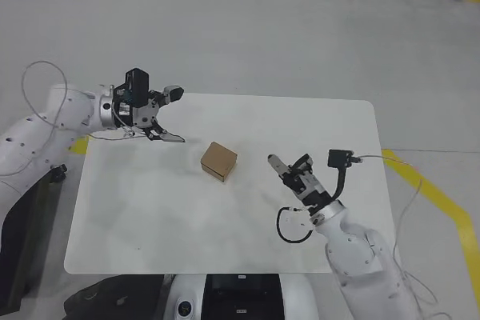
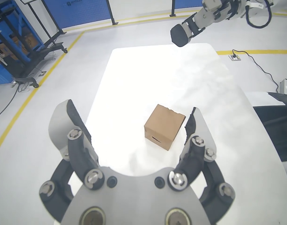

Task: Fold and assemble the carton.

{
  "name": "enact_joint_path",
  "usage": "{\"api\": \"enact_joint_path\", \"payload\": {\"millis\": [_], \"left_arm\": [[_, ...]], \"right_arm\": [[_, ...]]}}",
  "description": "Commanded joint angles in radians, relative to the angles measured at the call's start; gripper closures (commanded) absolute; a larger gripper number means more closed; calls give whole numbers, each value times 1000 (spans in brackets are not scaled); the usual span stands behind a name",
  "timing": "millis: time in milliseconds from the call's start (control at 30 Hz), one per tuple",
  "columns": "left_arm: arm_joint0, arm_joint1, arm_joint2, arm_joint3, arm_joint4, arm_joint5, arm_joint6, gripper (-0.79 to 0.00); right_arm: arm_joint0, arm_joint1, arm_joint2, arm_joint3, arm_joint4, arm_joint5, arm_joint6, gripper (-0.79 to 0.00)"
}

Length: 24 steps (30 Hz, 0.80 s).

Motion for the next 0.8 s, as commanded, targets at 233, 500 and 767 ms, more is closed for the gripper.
{"api": "enact_joint_path", "payload": {"millis": [233,500,767], "left_arm": [[81,114,-88,-149,4,0,0,-785],[158,191,-180,-239,-18,16,-7,-785],[203,216,-227,-278,-61,1,-8,-784]], "right_arm": [[-44,11,99,-82,-54,12,-47,-785],[-60,18,162,-170,-87,48,-8,-785],[-48,18,169,-181,-85,60,8,-785]]}}
